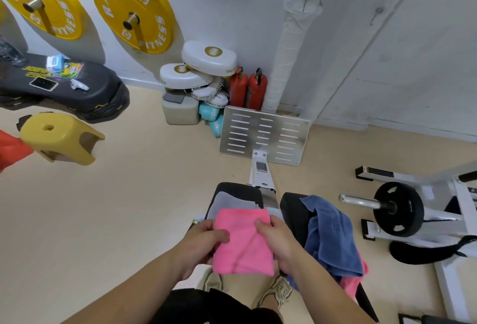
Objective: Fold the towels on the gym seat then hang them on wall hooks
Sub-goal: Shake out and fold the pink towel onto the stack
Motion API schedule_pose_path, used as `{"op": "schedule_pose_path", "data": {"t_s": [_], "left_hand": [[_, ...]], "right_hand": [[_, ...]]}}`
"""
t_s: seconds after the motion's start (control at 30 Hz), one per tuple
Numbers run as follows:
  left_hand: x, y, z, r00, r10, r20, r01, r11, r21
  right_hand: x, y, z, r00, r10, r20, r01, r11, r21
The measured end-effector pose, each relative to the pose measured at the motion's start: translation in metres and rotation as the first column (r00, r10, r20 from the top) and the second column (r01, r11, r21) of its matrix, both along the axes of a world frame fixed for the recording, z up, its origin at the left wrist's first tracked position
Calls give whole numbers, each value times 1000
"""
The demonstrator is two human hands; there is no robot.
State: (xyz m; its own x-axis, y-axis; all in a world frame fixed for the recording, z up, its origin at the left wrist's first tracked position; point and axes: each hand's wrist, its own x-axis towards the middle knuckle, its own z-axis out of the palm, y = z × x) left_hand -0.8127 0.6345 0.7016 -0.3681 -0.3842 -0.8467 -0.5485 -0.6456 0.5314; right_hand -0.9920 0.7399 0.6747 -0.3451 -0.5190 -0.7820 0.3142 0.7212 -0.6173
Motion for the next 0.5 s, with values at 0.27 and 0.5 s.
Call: {"op": "schedule_pose_path", "data": {"t_s": [0.27,0.5], "left_hand": [[-20,-41,-35,981,-77,179,148,892,-427],[-18,-38,-61,901,-231,366,415,700,-581]], "right_hand": [[-1,-47,-31,989,18,-149,-17,1000,6],[13,-45,-54,948,35,-318,-31,999,18]]}}
